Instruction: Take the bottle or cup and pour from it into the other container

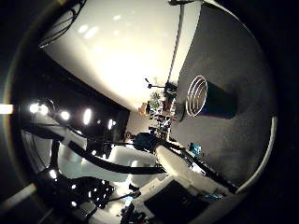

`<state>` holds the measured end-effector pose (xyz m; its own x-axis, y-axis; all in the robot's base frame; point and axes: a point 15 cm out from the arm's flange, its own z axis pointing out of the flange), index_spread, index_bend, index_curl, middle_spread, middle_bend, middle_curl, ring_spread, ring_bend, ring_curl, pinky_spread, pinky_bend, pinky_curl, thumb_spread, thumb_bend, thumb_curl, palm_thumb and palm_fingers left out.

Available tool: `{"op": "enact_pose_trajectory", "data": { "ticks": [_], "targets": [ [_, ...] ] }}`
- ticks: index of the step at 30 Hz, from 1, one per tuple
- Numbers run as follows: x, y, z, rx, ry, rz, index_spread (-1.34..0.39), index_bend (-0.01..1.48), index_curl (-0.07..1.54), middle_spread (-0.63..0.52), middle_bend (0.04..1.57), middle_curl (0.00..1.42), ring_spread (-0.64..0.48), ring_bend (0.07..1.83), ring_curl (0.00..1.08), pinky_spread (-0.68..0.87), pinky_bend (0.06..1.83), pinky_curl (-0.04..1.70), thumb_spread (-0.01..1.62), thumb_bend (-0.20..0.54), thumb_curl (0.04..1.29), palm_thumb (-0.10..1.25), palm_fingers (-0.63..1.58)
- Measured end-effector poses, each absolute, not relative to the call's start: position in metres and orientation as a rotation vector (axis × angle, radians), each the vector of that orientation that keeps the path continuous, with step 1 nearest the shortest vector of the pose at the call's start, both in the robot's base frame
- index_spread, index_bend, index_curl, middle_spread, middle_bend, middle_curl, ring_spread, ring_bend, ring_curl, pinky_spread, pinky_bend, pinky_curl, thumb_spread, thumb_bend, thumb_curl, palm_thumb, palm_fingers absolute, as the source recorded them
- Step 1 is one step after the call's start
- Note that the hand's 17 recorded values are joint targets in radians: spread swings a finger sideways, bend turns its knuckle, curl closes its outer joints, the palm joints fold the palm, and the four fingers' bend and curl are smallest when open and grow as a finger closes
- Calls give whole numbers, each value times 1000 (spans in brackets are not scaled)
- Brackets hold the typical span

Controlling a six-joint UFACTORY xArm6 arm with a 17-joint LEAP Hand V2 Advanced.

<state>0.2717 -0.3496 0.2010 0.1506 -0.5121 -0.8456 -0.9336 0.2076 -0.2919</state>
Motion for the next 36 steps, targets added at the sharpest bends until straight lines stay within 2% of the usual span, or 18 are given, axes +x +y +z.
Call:
{"op": "enact_pose_trajectory", "data": {
  "ticks": [23,36],
  "targets": [
    [306,-294,181,-1494,1460,621,-295,143,232,21,242,338,139,353,263,373,477,305,900,-30,315,613,39],
    [311,-268,176,-1520,1461,636,-291,143,231,34,244,336,145,362,264,367,478,304,900,-30,310,617,39]
  ]
}}
